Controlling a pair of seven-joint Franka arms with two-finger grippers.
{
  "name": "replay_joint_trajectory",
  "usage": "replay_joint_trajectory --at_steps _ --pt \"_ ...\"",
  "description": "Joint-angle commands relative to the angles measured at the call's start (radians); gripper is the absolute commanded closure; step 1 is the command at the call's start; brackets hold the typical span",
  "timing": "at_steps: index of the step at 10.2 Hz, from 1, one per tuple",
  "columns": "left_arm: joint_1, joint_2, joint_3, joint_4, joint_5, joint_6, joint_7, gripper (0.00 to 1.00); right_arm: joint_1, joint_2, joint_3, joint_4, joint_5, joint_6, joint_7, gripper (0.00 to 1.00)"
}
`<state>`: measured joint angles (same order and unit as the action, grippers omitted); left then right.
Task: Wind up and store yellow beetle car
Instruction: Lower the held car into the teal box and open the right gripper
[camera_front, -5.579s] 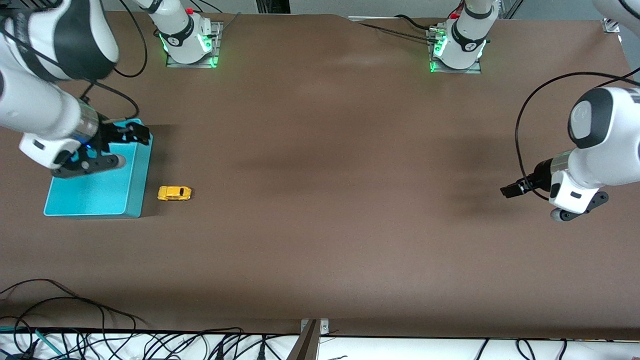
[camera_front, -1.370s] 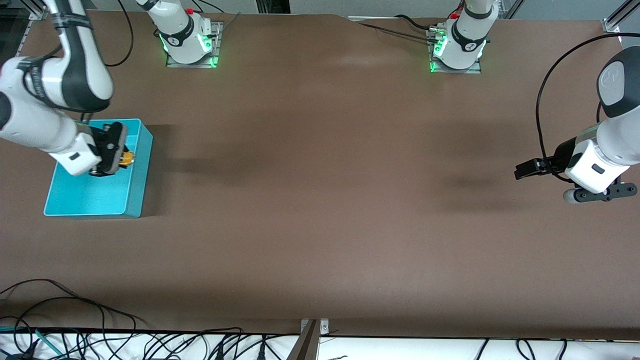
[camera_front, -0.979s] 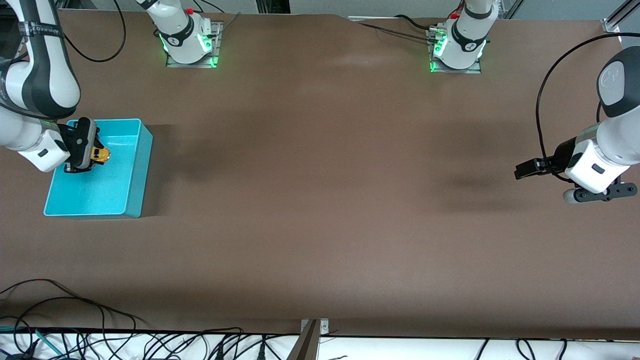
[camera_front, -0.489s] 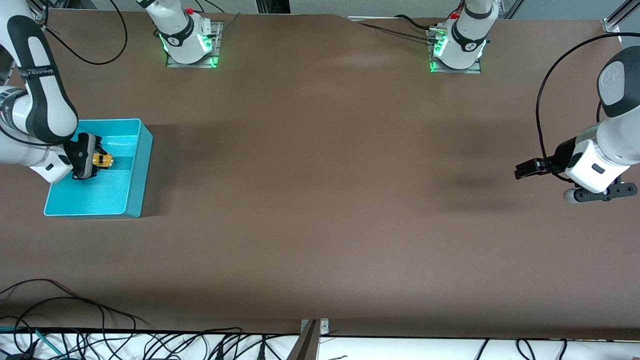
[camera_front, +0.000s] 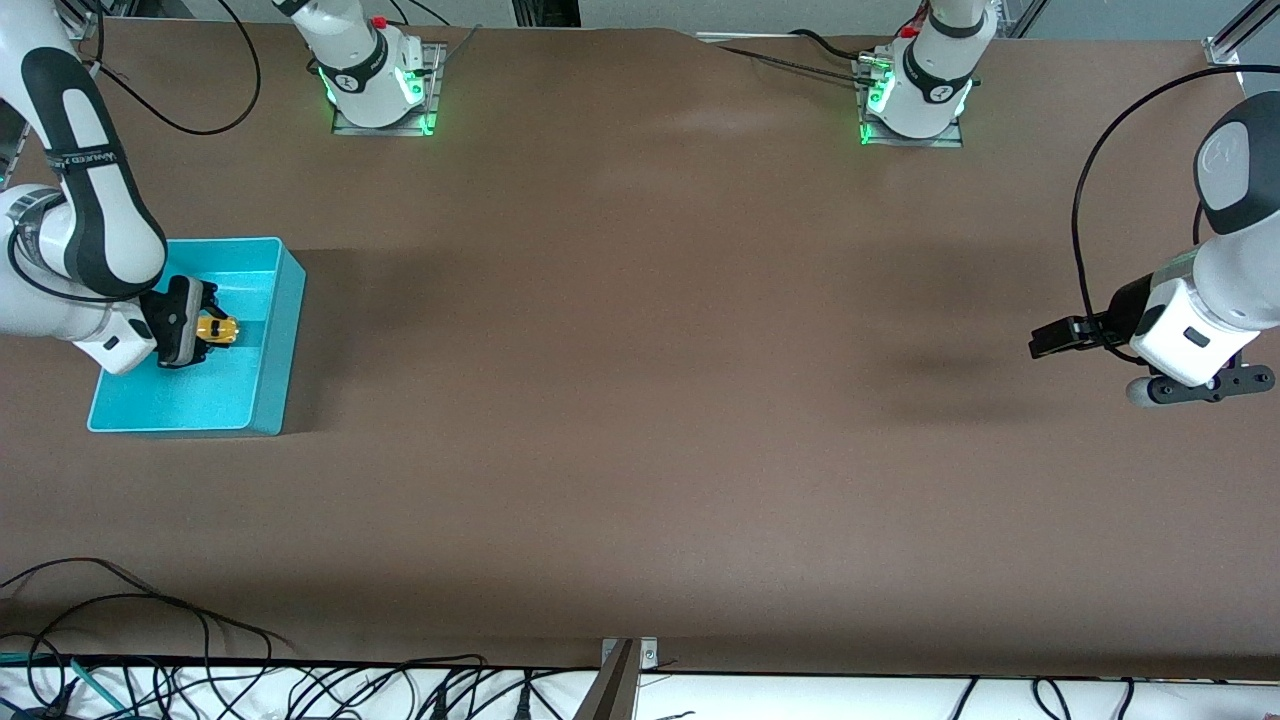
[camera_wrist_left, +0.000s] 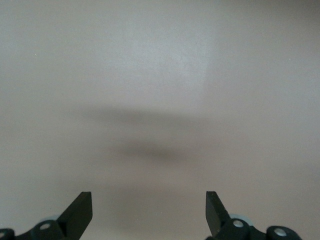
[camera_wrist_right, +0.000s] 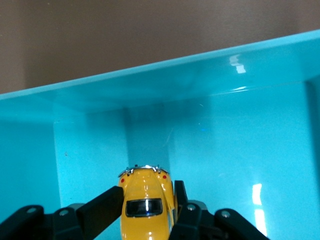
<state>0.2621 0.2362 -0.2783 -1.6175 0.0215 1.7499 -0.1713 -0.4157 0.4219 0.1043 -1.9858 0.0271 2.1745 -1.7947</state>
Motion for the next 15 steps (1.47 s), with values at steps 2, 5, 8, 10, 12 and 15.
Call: replay_joint_trajectory --at_steps 2,5,8,10,12,15 --pt "0.006 -0.015 -0.001 -0.002 -0.022 -0.013 0.026 0.00 -0.009 0.021 0.009 0.016 0.022 0.008 -0.020 1.00" --pt "0.006 -0.014 -0.001 -0.002 -0.022 -0.013 0.026 0.00 -0.009 0.018 0.008 -0.024 0.027 0.001 -0.017 1.00" --pt "0.006 -0.014 -0.001 -0.001 -0.022 -0.013 0.026 0.00 -0.031 0.018 0.008 -0.060 0.027 0.001 -0.018 1.00" --pt "0.006 -0.014 0.001 -0.001 -0.022 -0.013 0.027 0.00 -0.043 0.018 0.008 -0.079 0.027 0.001 -0.020 1.00" --pt "0.006 -0.014 -0.001 -0.001 -0.022 -0.013 0.026 0.00 -0.051 0.017 0.008 -0.091 0.027 -0.001 -0.018 1.00" --pt "0.006 -0.015 -0.001 -0.001 -0.022 -0.013 0.027 0.00 -0.057 0.015 0.003 -0.087 0.051 -0.039 -0.020 0.85"
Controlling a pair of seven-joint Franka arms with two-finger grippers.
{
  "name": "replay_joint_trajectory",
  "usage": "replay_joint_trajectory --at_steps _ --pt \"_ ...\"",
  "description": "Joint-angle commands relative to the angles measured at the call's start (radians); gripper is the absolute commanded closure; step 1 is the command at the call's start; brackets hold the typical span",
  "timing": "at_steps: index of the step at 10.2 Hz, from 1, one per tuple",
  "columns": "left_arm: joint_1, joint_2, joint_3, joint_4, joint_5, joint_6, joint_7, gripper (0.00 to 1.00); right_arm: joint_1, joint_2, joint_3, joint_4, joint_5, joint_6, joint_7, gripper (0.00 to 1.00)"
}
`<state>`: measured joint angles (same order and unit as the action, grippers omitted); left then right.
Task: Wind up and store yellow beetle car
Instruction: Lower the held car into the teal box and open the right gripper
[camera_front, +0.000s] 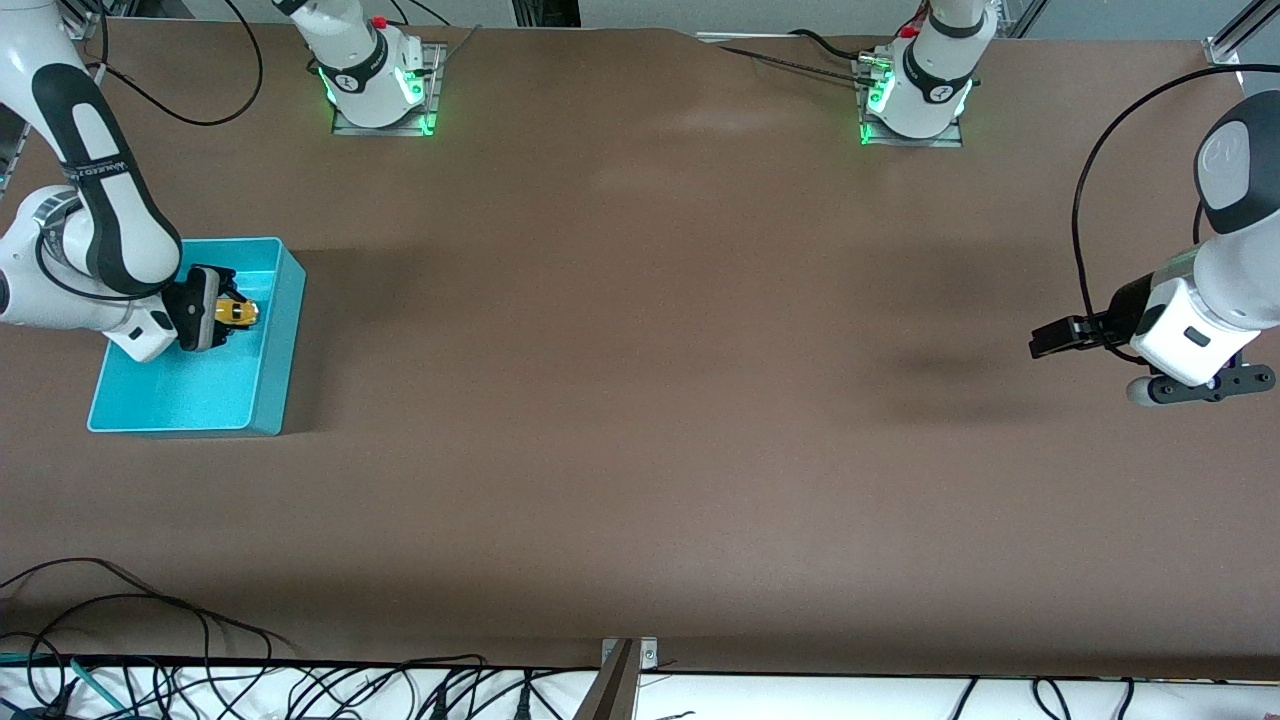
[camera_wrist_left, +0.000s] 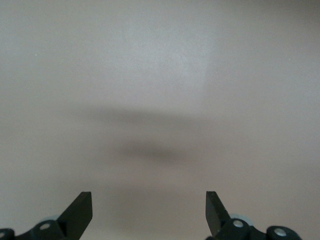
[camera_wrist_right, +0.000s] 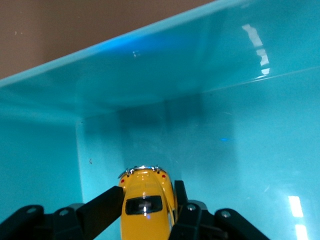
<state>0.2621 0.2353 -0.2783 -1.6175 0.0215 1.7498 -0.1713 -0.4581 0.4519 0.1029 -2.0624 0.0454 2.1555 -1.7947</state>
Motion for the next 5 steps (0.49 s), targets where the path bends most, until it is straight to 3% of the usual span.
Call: replay_joint_trajectory --at_steps 1,3,5 --pt "0.006 -0.014 -0.001 -0.001 -0.022 -0.013 0.026 0.00 -0.014 -0.024 0.004 -0.001 0.074 -0.022 -0.020 0.01" --pt "0.006 -0.013 -0.001 -0.001 -0.022 -0.013 0.027 0.00 -0.013 -0.051 0.007 0.050 0.111 -0.049 0.004 0.00" --pt "0.006 -0.013 -0.001 -0.001 -0.022 -0.013 0.026 0.00 -0.010 -0.079 0.009 0.118 0.111 -0.177 0.104 0.00"
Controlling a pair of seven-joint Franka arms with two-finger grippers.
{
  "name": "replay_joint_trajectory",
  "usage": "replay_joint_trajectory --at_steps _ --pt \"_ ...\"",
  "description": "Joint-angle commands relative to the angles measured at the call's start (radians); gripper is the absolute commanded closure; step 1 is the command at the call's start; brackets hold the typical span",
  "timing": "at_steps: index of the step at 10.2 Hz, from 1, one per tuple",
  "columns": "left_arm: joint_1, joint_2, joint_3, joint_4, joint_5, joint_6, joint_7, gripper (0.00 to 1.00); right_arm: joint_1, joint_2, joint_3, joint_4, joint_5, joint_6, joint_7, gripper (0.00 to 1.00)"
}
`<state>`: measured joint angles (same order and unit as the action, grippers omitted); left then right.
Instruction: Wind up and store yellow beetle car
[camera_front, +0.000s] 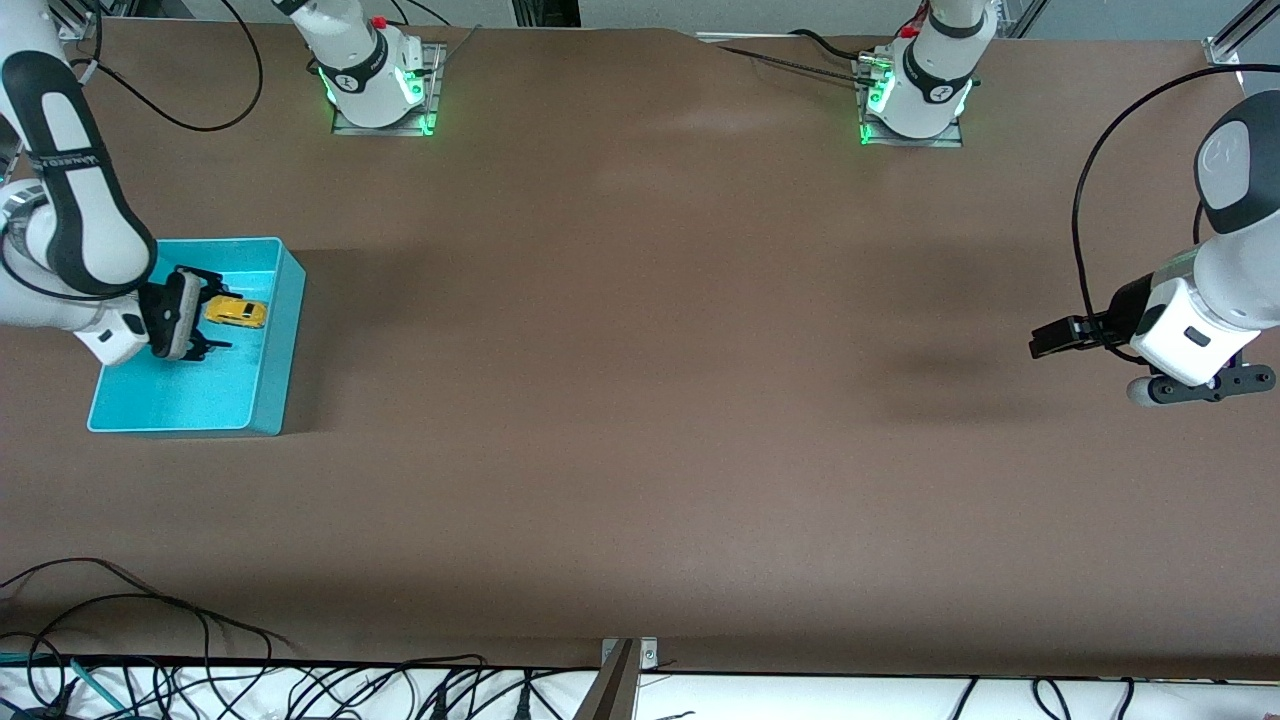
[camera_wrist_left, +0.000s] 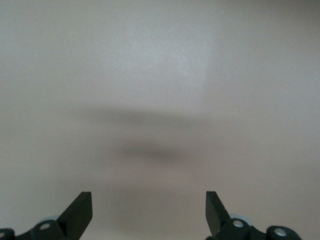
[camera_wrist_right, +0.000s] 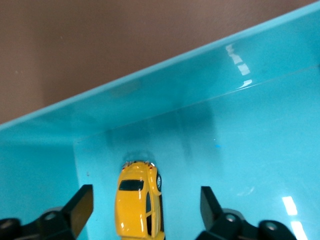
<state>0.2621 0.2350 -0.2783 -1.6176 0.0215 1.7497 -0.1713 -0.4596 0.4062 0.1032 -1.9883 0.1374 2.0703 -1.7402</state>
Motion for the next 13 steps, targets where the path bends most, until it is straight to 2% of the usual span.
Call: replay_joint_trajectory --at_steps 1,4,9,13 --pt "0.006 -0.013 -0.001 -0.001 -0.021 -0.013 0.027 0.00 -0.001 -0.049 0.009 0.087 0.015 -0.160 0.089 0.00" --pt "0.006 -0.013 -0.001 -0.001 -0.021 -0.013 0.027 0.00 0.059 -0.176 0.009 0.088 -0.001 -0.200 0.366 0.00" --pt "0.006 -0.013 -0.001 -0.002 -0.021 -0.013 0.026 0.00 0.205 -0.409 0.009 0.074 -0.001 -0.317 0.980 0.00" --pt "0.006 -0.013 -0.001 -0.002 -0.021 -0.013 0.026 0.00 0.283 -0.530 0.016 0.075 -0.004 -0.366 1.319 0.00"
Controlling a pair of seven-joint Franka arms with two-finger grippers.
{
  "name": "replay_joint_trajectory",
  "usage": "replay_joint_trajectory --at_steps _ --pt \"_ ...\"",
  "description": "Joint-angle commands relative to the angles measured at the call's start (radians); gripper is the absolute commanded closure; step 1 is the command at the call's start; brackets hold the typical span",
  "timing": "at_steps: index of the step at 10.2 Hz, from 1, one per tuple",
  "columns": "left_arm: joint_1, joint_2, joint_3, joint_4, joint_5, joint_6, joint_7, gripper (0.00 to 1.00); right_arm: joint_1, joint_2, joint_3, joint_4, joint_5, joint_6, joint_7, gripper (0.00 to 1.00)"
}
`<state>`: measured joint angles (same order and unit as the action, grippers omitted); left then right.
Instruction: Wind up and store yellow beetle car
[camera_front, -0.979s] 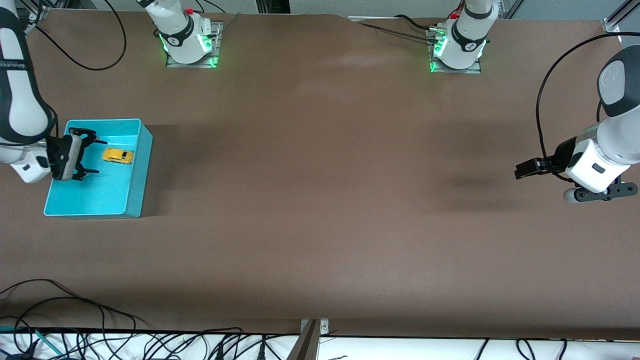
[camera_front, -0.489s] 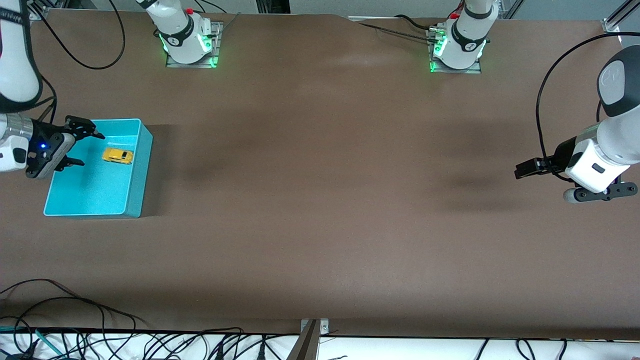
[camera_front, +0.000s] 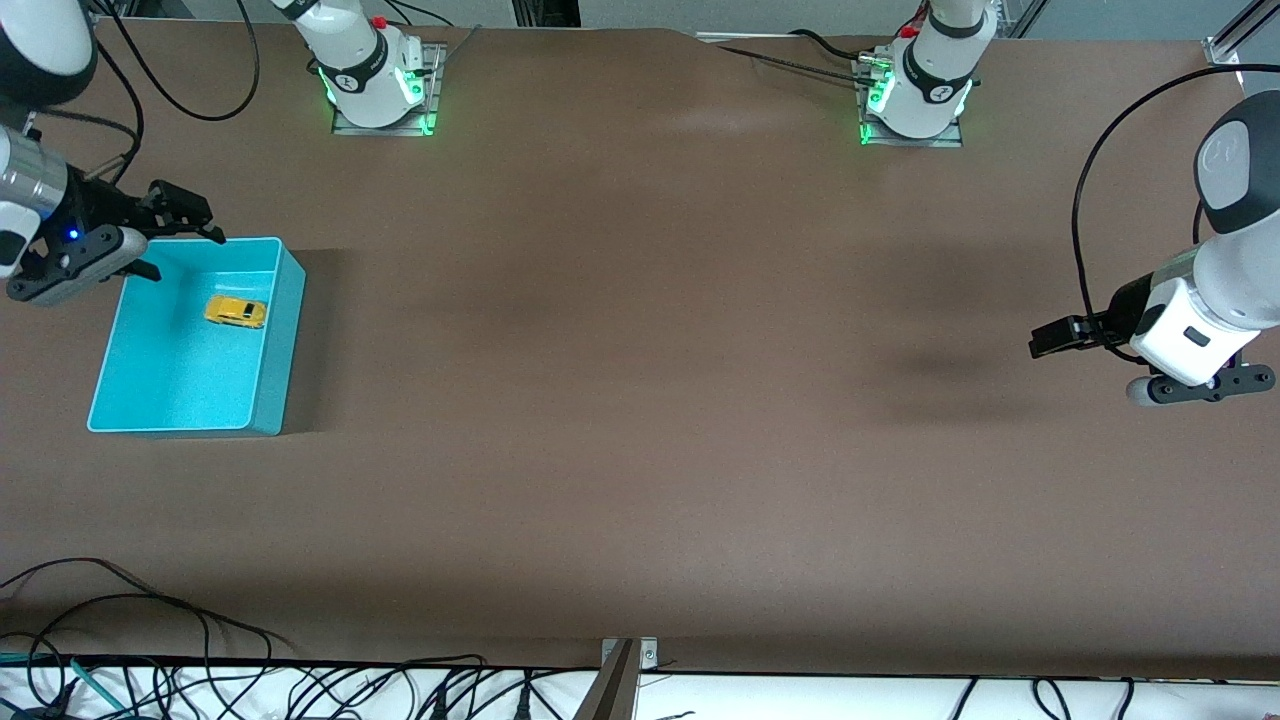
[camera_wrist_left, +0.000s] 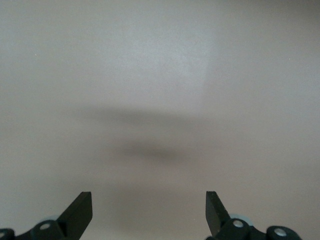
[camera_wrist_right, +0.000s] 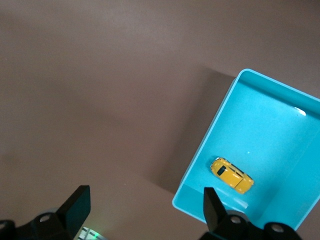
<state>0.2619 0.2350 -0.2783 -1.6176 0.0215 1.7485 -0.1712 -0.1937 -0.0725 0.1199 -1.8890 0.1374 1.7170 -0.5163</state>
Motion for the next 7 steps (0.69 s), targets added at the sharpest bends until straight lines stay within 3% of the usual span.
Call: replay_joint_trajectory --at_steps 1,3,7 --pt "0.007 -0.013 -0.001 -0.002 -0.021 -0.012 0.025 0.00 0.031 -0.065 0.019 -0.013 -0.021 -0.023 0.151 0.00" --pt "0.007 -0.013 -0.001 -0.002 -0.021 -0.012 0.027 0.00 0.060 -0.069 0.053 0.059 -0.055 -0.059 0.293 0.00" --pt "0.007 -0.013 -0.001 -0.002 -0.021 -0.012 0.027 0.00 0.126 -0.006 0.044 0.210 -0.102 -0.109 0.413 0.00"
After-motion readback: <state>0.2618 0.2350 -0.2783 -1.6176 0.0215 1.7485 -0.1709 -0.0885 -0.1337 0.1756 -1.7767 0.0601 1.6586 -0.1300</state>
